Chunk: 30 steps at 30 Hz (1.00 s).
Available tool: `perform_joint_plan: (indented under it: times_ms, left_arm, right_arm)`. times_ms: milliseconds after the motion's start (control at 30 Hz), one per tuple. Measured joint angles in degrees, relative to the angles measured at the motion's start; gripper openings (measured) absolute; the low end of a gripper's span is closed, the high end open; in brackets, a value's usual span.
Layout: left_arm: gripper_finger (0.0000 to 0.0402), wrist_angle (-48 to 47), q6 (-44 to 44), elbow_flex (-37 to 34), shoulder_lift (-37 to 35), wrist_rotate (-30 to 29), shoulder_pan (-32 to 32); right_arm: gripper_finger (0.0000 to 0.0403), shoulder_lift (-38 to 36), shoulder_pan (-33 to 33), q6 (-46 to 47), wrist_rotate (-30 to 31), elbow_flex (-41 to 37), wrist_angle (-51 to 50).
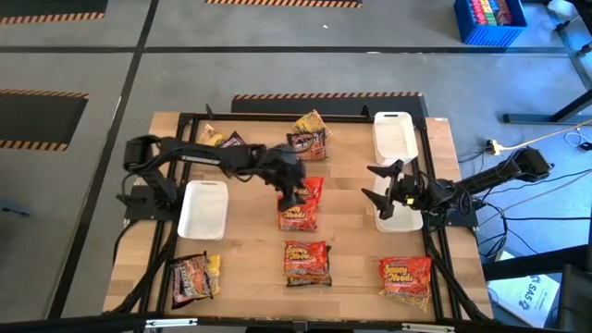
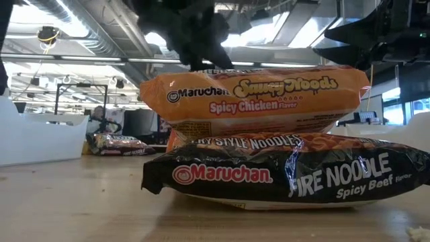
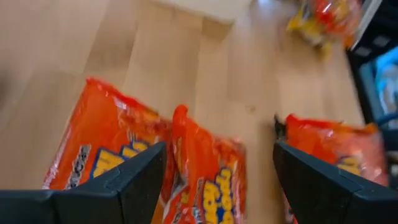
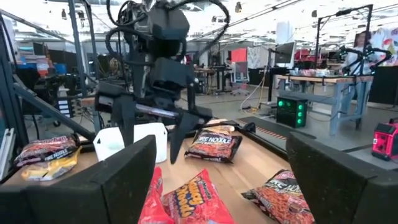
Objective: Sort Maruchan noodles
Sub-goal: Put the middle orange noodle into the left white bin
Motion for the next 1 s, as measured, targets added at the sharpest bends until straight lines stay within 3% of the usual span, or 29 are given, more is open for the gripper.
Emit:
perform_joint_plan:
  times_ms: [200, 333, 867, 1000]
  left_arm:
    - [0.0288, -9.5, 3.7, 5.1, 4.9, 1.4, 1.4]
    - [0.0288, -9.9, 3.9, 5.1, 6.3, 5.9, 2.3]
    - [0.0288, -11.3, 5.9, 5.0, 10.0, 2.8, 1.7]
    - [0.0288, -10.9, 5.5, 5.0, 10.5, 6.6, 1.6]
  right_arm:
    - [0.0339, 0.6, 0.0, 0.7, 0.0, 0.0, -0.1]
    - [0.0339, 0.7, 0.0, 0.8, -0.1, 0.0, -0.1]
    - [0.0339, 0.7, 0.0, 1.0, -0.2, 0.0, -0.4]
    - [0.0339, 0.7, 0.0, 1.0, -0.4, 0.0, -0.6]
